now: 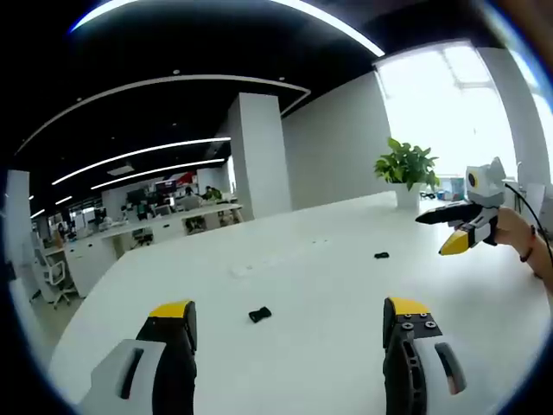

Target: Snap the two parts of the plastic buckle together until the buckle closes and remains connected.

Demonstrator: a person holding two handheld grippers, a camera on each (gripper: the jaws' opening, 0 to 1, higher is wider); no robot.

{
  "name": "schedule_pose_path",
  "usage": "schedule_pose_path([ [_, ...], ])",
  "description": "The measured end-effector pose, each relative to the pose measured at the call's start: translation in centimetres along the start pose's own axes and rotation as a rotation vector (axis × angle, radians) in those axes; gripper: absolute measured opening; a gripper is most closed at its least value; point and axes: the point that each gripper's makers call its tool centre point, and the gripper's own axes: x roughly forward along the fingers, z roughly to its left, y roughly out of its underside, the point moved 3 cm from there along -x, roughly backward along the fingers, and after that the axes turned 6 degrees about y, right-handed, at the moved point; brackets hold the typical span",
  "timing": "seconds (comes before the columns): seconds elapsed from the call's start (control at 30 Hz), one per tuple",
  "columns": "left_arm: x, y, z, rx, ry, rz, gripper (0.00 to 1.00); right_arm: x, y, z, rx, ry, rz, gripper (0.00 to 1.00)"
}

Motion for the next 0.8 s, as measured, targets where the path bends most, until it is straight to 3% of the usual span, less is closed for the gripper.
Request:
schedule_pose_path([
  [0.8,0.06,-0.05,0.05,-0.002,0.004,-0.001,0.9,0.24,-0.05,-0.27,-0.003,-0.008,0.002,0.87],
])
